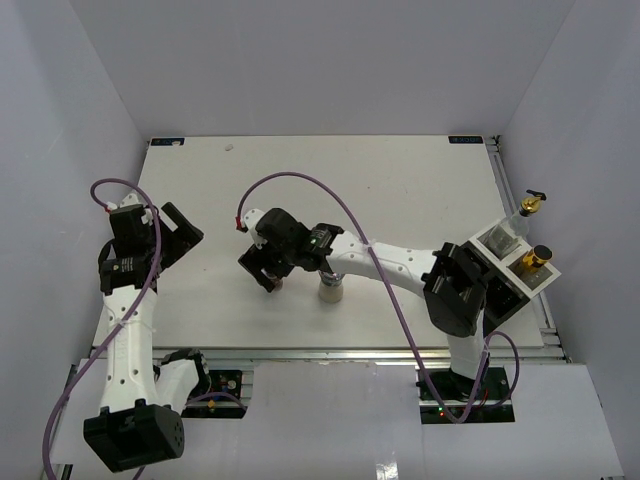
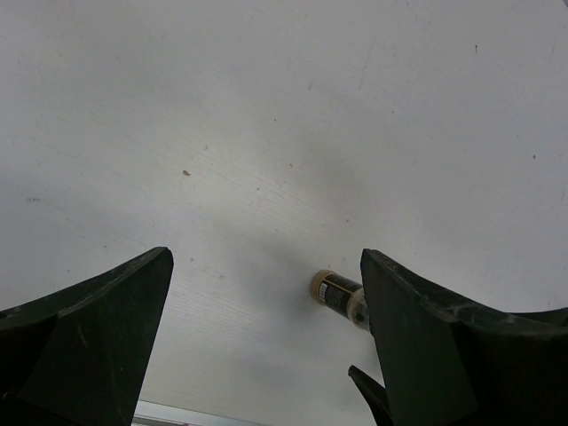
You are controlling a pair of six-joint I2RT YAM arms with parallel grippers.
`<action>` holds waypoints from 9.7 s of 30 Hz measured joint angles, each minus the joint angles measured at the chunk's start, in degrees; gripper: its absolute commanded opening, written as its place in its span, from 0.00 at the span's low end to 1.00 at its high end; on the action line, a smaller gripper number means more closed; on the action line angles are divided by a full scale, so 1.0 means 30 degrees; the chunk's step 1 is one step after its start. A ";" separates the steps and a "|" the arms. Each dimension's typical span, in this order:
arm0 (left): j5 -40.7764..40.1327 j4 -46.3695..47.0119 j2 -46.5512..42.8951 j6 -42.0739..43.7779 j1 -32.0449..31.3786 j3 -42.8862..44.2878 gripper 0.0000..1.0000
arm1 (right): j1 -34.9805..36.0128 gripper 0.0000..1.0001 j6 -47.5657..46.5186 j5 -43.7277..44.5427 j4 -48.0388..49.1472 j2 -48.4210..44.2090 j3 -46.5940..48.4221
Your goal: Organize the condiment bottles
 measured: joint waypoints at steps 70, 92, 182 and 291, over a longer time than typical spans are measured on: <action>0.5434 0.3804 0.4517 0.0281 -0.5313 -0.2266 0.98 | -1.6273 0.08 -0.0507 0.4408 -0.8773 -1.8540 -0.7208; 0.3768 0.4327 0.3649 0.0353 -0.6091 -0.2294 0.98 | -1.6276 0.08 0.0091 0.3538 -0.8306 -2.0579 -1.0993; 0.6303 0.2502 -0.6113 0.1347 -0.6186 -0.3000 0.98 | -0.1916 0.84 0.2569 0.2942 -0.2261 -0.6472 -0.7346; 0.5935 0.6658 -0.2396 -0.0689 -0.6554 -0.5688 0.98 | -1.7631 0.08 0.9843 1.2121 -1.4520 -2.1490 -0.9463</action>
